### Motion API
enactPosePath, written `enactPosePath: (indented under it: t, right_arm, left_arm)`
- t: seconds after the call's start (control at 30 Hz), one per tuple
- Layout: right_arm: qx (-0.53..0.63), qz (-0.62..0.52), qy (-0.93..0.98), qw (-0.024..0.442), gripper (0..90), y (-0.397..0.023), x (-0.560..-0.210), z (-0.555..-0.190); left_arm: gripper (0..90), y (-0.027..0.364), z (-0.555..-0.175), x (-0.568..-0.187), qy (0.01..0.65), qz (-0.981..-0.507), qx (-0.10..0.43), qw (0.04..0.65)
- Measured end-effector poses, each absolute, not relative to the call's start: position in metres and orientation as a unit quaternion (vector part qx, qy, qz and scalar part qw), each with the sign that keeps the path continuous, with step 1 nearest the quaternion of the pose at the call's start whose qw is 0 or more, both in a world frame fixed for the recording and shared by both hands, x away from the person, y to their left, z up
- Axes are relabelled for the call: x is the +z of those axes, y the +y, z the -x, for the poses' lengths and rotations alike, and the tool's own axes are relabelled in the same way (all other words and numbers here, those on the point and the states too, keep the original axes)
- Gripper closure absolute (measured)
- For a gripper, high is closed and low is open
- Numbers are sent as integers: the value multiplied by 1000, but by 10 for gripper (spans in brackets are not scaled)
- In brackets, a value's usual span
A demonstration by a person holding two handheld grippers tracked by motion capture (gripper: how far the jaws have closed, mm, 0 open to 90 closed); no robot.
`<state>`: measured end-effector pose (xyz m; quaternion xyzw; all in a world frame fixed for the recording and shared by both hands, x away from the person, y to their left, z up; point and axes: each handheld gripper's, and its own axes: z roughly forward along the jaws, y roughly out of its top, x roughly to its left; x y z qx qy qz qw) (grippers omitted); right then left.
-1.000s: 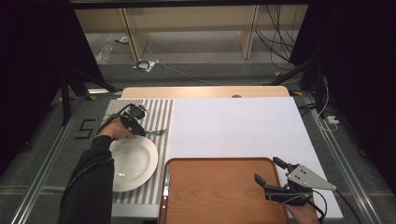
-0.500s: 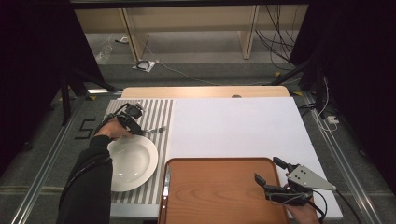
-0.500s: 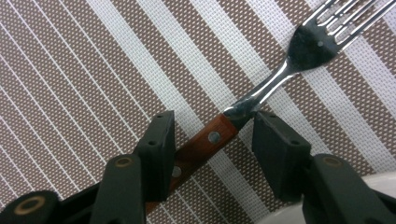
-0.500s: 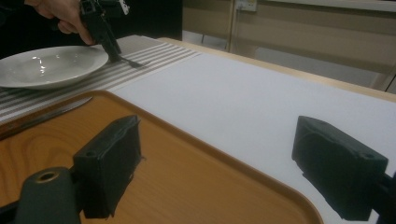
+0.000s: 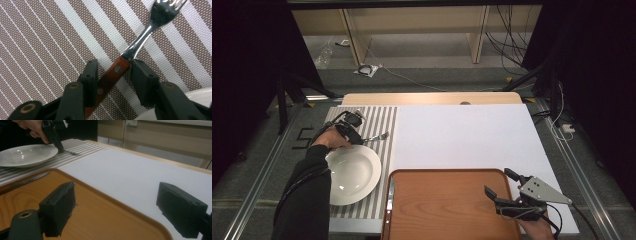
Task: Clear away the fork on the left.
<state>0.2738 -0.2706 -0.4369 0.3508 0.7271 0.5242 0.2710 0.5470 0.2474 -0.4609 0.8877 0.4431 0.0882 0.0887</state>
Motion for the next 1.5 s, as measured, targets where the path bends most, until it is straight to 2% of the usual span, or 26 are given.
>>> enactPosePath:
  t: [0.47,0.73,1.5]
  right_arm:
    - [523,-351,727,272,165,-271,-436,-273]
    - [523,-351,728,271,165,-271,-437,-274]
    - [523,-352,728,270,165,-270,-437,-274]
  left_arm:
    - [761,244,-545,-461,431,-894,73,95]
    - [772,242,-544,-461,415,-900,87,99]
    - [773,251,-541,-440,402,-892,176,108]
